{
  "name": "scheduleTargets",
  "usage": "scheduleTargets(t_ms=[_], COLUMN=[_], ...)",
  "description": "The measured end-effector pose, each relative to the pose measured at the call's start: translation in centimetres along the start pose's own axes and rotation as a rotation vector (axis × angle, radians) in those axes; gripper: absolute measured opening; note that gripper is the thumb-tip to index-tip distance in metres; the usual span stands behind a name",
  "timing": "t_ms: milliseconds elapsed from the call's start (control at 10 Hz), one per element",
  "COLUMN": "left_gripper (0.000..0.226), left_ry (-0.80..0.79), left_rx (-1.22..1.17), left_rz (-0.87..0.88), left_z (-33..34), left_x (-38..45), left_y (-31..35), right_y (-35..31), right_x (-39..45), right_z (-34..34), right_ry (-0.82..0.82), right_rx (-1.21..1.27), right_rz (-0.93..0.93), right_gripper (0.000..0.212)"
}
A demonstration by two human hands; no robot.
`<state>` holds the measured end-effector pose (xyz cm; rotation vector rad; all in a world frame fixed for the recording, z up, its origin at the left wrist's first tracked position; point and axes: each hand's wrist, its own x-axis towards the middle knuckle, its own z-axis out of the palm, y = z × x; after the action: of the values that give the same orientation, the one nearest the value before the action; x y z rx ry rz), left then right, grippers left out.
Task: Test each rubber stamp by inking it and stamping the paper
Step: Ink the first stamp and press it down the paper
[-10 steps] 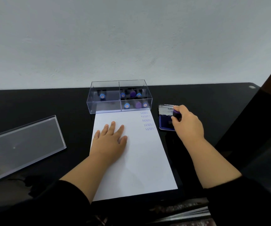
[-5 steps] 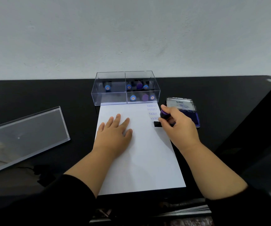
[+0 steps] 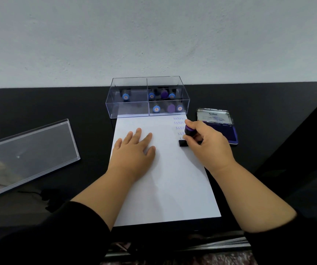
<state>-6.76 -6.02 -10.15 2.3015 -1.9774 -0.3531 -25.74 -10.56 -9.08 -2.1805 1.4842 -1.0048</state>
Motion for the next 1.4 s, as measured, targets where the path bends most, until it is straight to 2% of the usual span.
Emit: scheduleTargets(t_ms=[500, 800, 1200, 1400], left_gripper=[0.051, 0.051, 0.051, 0.051], left_ry=[0.006, 0.005, -0.003, -0.009], left_rx=[-0.022, -0.023, -0.013, -0.004], left_rz=[-0.007, -0.003, -0.006, -0.005], left_z=[-0.1, -0.1, -0.3, -0.4], left_x=[-0.1, -0.2, -0.3, -0.2], left_y=[0.1, 0.1, 0.3, 0.2], right_y=[-0.3, 0.5, -0.9, -1.5], right_x=[-0.3, 0.3, -0.4, -1.1], right_z=[0.1, -2.7, -5.9, -6.1], right_ry=[-0.005, 0.239, 0.269, 0.299], right_rx=[-0.039, 0.297, 0.482, 0.482], right_rz=[-0.006, 0.205, 0.257, 0.264], right_gripper=[0.037, 0.034, 0.032, 0.032])
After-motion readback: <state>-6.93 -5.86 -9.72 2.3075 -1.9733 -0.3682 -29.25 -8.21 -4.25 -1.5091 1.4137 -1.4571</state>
